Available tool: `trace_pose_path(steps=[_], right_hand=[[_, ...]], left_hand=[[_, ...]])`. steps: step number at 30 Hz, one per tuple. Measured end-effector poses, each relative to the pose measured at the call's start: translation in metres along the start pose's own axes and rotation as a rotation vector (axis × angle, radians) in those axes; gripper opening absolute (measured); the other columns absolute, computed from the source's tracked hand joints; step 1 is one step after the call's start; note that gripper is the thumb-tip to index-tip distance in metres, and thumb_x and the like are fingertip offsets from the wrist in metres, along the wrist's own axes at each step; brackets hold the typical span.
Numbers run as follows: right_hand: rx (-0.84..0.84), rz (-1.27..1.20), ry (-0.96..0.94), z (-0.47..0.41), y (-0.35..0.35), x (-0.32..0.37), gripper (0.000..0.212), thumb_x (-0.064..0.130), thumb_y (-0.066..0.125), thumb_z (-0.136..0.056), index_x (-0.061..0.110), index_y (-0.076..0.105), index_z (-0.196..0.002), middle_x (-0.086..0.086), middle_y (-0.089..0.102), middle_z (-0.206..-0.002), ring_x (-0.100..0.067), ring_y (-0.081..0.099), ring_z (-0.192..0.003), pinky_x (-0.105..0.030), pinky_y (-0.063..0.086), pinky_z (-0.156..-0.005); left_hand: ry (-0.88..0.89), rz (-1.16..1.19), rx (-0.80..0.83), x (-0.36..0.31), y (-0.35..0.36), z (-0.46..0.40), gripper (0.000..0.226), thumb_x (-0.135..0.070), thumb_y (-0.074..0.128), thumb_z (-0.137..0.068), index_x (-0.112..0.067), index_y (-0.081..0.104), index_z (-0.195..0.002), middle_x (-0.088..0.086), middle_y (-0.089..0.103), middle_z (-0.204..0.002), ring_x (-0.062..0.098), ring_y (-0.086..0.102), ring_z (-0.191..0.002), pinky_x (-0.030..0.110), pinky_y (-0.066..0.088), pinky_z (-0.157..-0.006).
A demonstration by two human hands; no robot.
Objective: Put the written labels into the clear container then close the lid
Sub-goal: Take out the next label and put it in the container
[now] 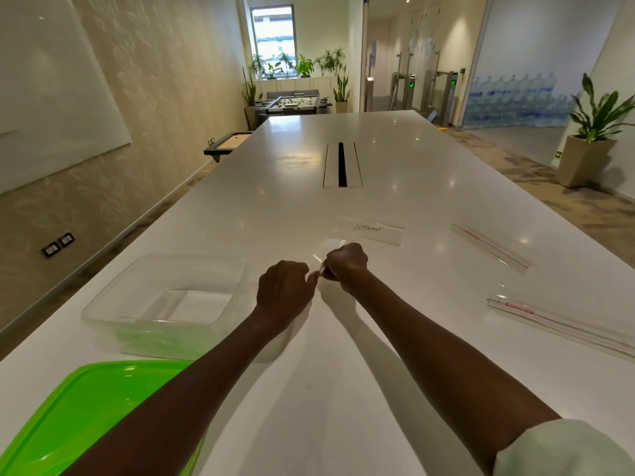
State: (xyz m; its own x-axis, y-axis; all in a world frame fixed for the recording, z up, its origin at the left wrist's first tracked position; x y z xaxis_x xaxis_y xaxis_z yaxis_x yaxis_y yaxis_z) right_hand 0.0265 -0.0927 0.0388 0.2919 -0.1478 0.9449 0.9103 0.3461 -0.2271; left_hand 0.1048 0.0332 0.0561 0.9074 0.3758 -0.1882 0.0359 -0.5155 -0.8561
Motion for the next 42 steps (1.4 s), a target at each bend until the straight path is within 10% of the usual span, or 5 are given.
trace_pose_path(steps=[10,21,32,37,42], right_hand=[[0.006,0.012,0.028,0.008,-0.021,-0.025,0.016,-0.009,0.068,-0.075,-0.013,0.066,-0.09,-0.02,0.067,-0.083,-0.031,0.071,-0.074,-0.042,0.063,-0.069],[0.075,0.12,0.026,0.013,-0.019,-0.021,0.045,0.042,0.081,-0.069,0.008,0.051,-0.07,-0.004,0.055,-0.065,-0.018,0.055,-0.055,-0.026,0.046,-0.047],[0.099,0.31,-0.093,0.004,-0.034,-0.01,0.032,0.017,0.079,-0.06,0.011,0.048,-0.057,-0.004,0.047,-0.056,-0.019,0.046,-0.05,-0.025,0.036,-0.046],[0.253,0.375,-0.198,-0.004,-0.046,-0.011,0.02,0.016,0.078,-0.068,0.002,0.077,-0.083,-0.005,0.067,-0.076,-0.013,0.055,-0.065,-0.023,0.042,-0.056],[0.401,0.453,-0.239,-0.012,-0.061,-0.011,0.023,0.018,0.078,-0.072,0.012,0.079,-0.094,-0.009,0.075,-0.099,-0.014,0.06,-0.081,-0.026,0.048,-0.068]], left_hand=[[-0.271,0.244,0.299,0.002,0.024,-0.009,0.032,-0.037,0.061,-0.086,-0.005,0.068,-0.089,0.012,0.071,-0.099,0.028,0.066,-0.094,0.026,0.041,-0.071],[-0.259,0.214,0.317,-0.022,0.021,-0.004,0.037,-0.043,0.069,-0.08,-0.011,0.07,-0.098,0.005,0.073,-0.095,0.022,0.069,-0.087,0.027,0.05,-0.067],[-0.206,0.422,0.436,-0.025,0.019,-0.002,0.026,-0.036,0.057,-0.076,-0.016,0.07,-0.066,0.0,0.067,-0.059,0.018,0.066,-0.06,0.032,0.052,-0.062],[-0.212,0.301,0.197,-0.007,0.016,-0.01,0.046,-0.018,0.065,-0.078,-0.01,0.06,-0.123,0.01,0.066,-0.117,0.027,0.063,-0.105,0.032,0.049,-0.087],[-0.078,0.199,0.311,0.0,0.029,-0.016,0.078,-0.01,0.072,-0.078,-0.013,0.035,-0.147,0.013,0.037,-0.151,0.032,0.04,-0.136,0.039,0.04,-0.11]])
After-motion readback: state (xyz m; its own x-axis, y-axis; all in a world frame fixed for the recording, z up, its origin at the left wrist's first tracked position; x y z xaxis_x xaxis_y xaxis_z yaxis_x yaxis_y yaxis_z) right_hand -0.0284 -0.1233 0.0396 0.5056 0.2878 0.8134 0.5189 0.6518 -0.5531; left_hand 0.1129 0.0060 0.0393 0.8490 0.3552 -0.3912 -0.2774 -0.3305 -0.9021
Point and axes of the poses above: each hand's wrist, its own z-axis away from the middle knuckle, its own y-axis out of the palm, x = y × z, the point moved 4 cm from there along -z, towards the middle knuckle
